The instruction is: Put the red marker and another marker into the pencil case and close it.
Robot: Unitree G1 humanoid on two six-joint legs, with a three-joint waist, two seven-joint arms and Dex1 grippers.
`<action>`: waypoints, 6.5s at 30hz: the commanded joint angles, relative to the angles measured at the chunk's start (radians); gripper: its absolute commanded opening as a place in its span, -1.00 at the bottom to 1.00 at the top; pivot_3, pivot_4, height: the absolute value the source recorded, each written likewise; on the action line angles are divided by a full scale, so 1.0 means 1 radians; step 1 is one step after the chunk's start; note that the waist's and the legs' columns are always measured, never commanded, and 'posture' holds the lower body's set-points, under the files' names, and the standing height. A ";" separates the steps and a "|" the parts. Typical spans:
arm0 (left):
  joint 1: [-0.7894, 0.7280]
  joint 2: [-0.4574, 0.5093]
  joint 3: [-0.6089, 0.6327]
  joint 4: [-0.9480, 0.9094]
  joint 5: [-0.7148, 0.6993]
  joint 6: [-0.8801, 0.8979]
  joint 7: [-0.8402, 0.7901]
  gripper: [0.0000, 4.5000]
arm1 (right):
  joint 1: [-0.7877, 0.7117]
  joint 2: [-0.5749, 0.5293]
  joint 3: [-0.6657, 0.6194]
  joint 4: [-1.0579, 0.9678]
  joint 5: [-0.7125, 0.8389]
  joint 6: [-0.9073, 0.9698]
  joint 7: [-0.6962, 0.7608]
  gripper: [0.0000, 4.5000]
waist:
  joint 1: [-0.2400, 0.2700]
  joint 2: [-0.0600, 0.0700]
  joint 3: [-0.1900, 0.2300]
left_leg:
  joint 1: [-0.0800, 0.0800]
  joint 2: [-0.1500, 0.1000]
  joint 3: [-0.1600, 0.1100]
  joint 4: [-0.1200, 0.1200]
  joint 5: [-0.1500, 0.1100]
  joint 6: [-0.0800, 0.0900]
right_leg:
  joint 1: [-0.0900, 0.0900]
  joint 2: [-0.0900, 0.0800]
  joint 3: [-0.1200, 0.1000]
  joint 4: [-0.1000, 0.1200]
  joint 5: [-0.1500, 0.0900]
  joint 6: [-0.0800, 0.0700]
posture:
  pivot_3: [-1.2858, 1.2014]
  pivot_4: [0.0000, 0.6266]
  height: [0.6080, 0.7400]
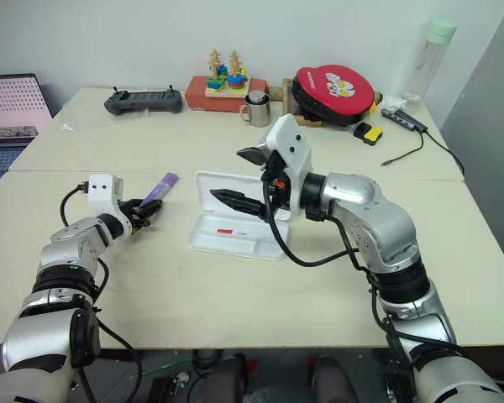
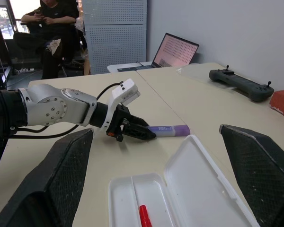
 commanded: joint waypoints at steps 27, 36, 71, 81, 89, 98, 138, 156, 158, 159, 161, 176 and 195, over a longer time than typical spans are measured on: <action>-0.038 0.198 -0.424 -0.584 -0.004 -0.156 -0.891 -0.47 | 0.209 -0.298 -0.175 -0.217 0.174 0.047 0.148 1.00 | -0.018 -0.002 0.004 | 0.000 0.001 0.003 0.000 0.000 -0.001 | 0.000 0.000 0.001 -0.001 -0.001 0.000 | 0.03 -0.52 1.00; -0.116 0.181 -0.494 -0.391 0.123 -0.302 -0.981 -0.47 | 0.256 -0.309 -0.137 -0.255 0.166 0.071 0.133 1.00 | -0.017 -0.002 0.004 | -0.003 0.000 0.002 -0.001 0.000 0.000 | -0.002 0.000 0.001 -0.002 -0.001 -0.001 | 0.03 -0.52 1.00; -0.086 0.218 -0.509 -0.360 0.173 -0.321 -1.027 -0.47 | 0.271 -0.290 -0.091 -0.251 0.162 0.063 0.121 1.00 | -0.018 -0.002 0.004 | -0.003 0.001 0.002 0.000 0.000 0.000 | -0.002 0.000 0.001 0.000 -0.001 -0.001 | 0.03 -0.52 1.00; -0.092 0.191 -0.479 -0.376 0.140 -0.293 -1.020 0.62 | 0.276 -0.272 -0.105 -0.224 0.150 0.060 0.083 1.00 | -0.018 -0.002 0.004 | -0.003 0.001 0.002 0.000 0.000 0.000 | -0.002 0.000 0.001 0.000 -0.001 -0.001 | 0.03 -0.52 1.00; -0.009 0.064 -0.283 -0.674 -0.127 0.054 -0.828 0.99 | 0.216 -0.172 -0.110 0.033 -0.060 0.134 -0.248 1.00 | -0.017 -0.002 0.004 | -0.003 0.000 0.002 0.002 0.001 0.000 | -0.001 0.000 0.001 0.001 0.000 0.000 | 0.03 -0.52 1.00; 0.090 -0.046 -0.217 -0.896 -0.168 0.193 -0.532 0.99 | 0.147 -0.020 -0.112 0.280 -0.185 0.084 -0.395 1.00 | -0.021 -0.002 0.004 | -0.002 0.000 0.002 0.002 0.001 0.000 | -0.001 0.000 0.001 0.002 0.000 0.000 | 0.03 -0.52 1.00; 0.076 -0.113 -0.236 -0.874 -0.228 0.180 -0.518 1.00 | 0.088 -0.011 -0.187 0.374 -0.278 -0.131 -0.307 -0.92 | -0.024 -0.002 0.004 | -0.001 0.000 0.002 0.000 0.001 0.000 | 0.000 0.000 0.001 0.000 0.001 0.001 | 0.03 -0.52 1.00; 0.286 0.269 -0.219 -0.877 -0.176 0.114 -0.761 1.00 | 0.198 -0.153 0.239 -0.012 -0.170 0.077 0.100 -0.92 | -0.016 -0.001 0.004 | 0.000 0.000 0.002 0.001 0.001 0.000 | 0.000 0.000 0.001 0.000 -0.001 0.001 | 0.03 -0.52 1.00; 0.292 0.264 -0.216 -0.894 -0.184 0.125 -0.750 1.00 | 0.186 -0.144 0.241 0.029 -0.194 0.066 0.086 -0.92 | -0.014 -0.002 0.004 | 0.000 0.000 0.002 0.001 0.001 0.000 | 0.000 0.000 0.001 0.000 -0.001 0.001 | 0.03 -0.52 1.00; 0.297 0.261 -0.214 -0.907 -0.190 0.135 -0.744 1.00 | 0.180 -0.141 0.239 0.047 -0.202 0.063 0.082 -0.92 | -0.014 -0.002 0.004 | 0.000 0.000 0.002 0.001 0.001 0.000 | 0.000 0.000 0.001 0.000 -0.001 0.001 | 0.03 -0.52 1.00; 0.307 0.258 -0.214 -0.925 -0.195 0.144 -0.735 1.00 | 0.172 -0.140 0.228 0.067 -0.211 0.057 0.084 -0.92 | -0.016 -0.001 0.004 | 0.000 0.000 0.002 0.001 0.001 0.000 | 0.000 0.000 0.001 0.000 -0.001 0.000 | 0.03 -0.52 1.00; 0.307 0.251 -0.222 -0.942 -0.200 0.160 -0.698 1.00 | 0.150 -0.139 0.194 0.088 -0.219 0.056 0.095 -0.41 | -0.018 -0.001 0.004 | 0.000 0.001 0.002 0.000 0.001 0.000 | -0.001 0.000 0.001 0.000 -0.001 0.000 | 0.03 -0.52 1.00; 0.415 0.182 0.126 -0.988 -0.425 0.356 -0.436 1.00 | -0.139 0.008 -0.043 0.265 -0.071 0.110 0.017 0.25 | -0.030 -0.002 0.004 | 0.001 0.002 0.002 0.000 0.001 0.000 | 0.000 0.000 0.000 0.001 -0.001 0.000 | 0.03 -0.52 1.00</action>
